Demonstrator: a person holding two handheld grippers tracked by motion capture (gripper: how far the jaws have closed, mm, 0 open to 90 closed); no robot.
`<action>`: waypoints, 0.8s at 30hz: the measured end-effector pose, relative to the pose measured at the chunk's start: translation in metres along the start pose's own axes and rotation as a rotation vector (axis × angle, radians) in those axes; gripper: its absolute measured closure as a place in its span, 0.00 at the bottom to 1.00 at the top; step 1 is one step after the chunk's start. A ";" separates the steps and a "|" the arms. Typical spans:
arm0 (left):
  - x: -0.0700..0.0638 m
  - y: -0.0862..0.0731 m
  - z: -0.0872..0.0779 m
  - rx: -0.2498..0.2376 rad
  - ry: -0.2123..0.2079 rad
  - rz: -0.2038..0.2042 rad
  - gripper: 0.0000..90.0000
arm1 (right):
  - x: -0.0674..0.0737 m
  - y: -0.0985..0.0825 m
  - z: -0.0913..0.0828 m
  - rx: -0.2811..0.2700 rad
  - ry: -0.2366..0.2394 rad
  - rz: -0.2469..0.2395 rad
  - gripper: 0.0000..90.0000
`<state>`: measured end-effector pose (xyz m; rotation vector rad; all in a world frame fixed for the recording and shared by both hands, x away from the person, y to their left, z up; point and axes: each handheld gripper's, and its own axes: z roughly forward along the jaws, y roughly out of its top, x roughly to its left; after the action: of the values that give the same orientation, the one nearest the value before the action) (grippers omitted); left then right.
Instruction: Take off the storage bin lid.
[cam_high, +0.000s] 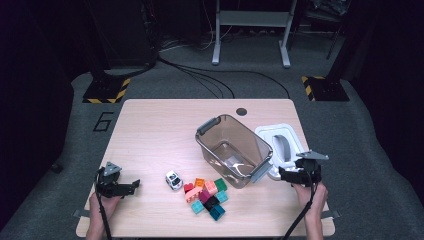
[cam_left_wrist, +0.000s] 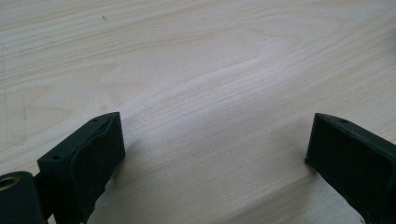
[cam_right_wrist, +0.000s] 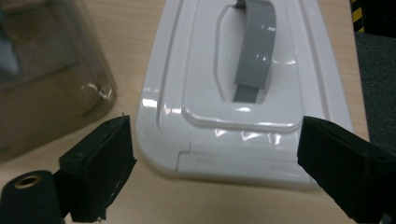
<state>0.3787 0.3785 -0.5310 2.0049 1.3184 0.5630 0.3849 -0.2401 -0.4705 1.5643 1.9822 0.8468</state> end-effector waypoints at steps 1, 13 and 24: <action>0.000 0.000 0.000 0.000 -0.001 0.000 0.05 | 0.003 -0.005 0.000 0.005 -0.006 -0.004 0.10; 0.000 0.000 0.000 0.002 0.002 -0.001 0.04 | 0.009 -0.053 0.003 0.009 0.007 0.014 0.02; -0.003 -0.001 -0.004 -0.002 -0.019 -0.025 0.04 | 0.008 -0.067 0.008 0.025 0.001 -0.012 0.00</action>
<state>0.3740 0.3768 -0.5292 1.9844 1.3290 0.5325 0.3430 -0.2412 -0.5245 1.5645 2.0085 0.8210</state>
